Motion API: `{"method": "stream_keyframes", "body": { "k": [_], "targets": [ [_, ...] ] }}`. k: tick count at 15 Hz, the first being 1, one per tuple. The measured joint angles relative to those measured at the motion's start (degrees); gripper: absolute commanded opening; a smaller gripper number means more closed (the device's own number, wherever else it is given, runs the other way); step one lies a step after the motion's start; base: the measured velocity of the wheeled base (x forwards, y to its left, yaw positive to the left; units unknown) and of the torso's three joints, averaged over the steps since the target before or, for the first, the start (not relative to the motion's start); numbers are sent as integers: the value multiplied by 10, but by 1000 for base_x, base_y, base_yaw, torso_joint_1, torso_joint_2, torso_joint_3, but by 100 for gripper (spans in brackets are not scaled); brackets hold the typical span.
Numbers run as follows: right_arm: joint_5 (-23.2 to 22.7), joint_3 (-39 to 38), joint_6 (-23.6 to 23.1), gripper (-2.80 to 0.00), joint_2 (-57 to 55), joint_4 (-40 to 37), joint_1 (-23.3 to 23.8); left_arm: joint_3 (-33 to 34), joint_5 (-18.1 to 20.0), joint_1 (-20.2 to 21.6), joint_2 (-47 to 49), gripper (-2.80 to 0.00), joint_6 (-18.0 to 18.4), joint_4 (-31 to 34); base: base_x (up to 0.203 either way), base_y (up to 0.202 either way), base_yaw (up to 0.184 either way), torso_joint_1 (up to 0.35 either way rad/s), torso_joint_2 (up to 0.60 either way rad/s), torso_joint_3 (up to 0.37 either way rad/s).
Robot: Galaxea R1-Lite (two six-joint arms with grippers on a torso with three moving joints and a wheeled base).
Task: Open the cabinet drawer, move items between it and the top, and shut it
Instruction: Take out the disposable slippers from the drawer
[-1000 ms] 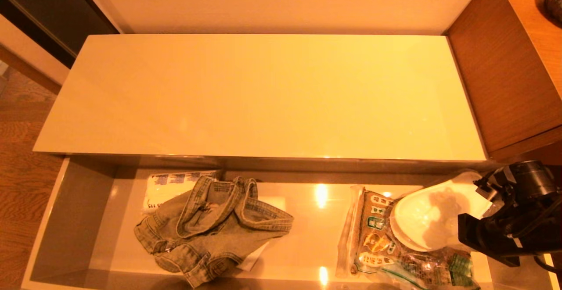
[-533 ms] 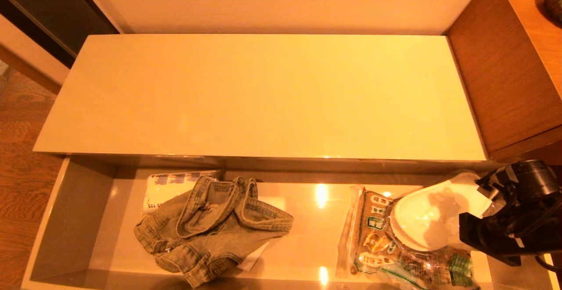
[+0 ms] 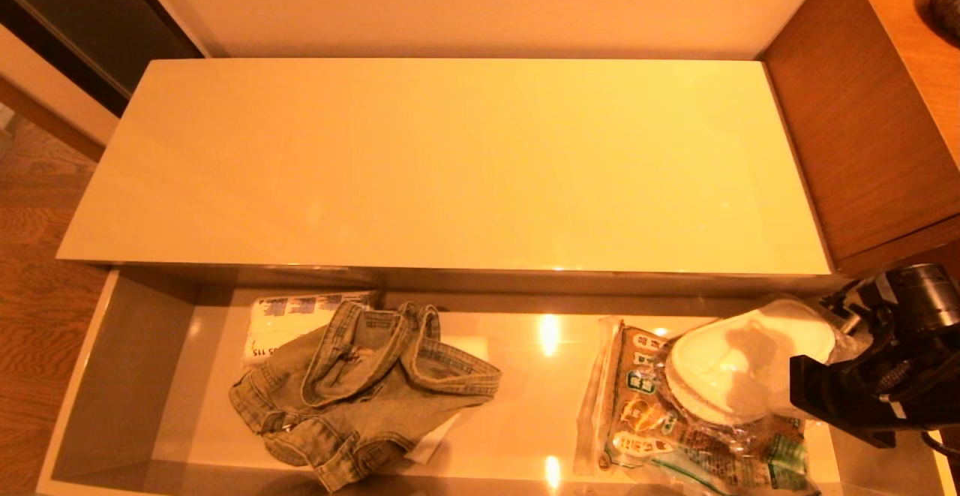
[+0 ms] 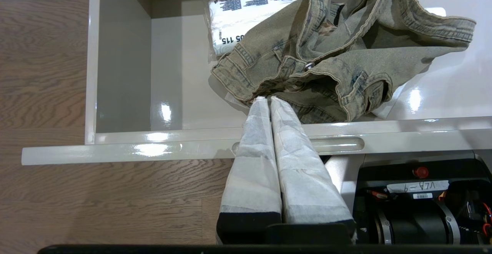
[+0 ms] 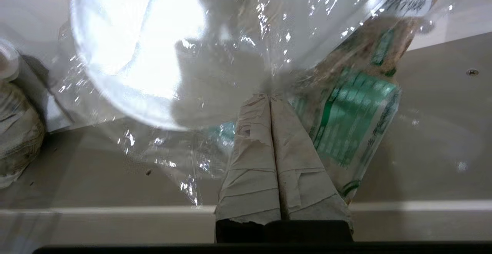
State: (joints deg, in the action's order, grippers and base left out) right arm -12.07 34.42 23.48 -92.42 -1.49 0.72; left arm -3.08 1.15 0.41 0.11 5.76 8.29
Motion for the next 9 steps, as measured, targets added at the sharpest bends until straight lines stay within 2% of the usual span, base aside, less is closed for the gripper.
{"method": "stream_keyframes", "body": {
  "k": [6,9],
  "targets": [
    [-2,78,26,-280,137,-150,-33,0,0,0,0,-280,0,0,0,0,0,0,0,0],
    [-2,98,27,-280,165,-174,-37,0,0,0,0,-280,0,0,0,0,0,0,0,0]
  ]
}}
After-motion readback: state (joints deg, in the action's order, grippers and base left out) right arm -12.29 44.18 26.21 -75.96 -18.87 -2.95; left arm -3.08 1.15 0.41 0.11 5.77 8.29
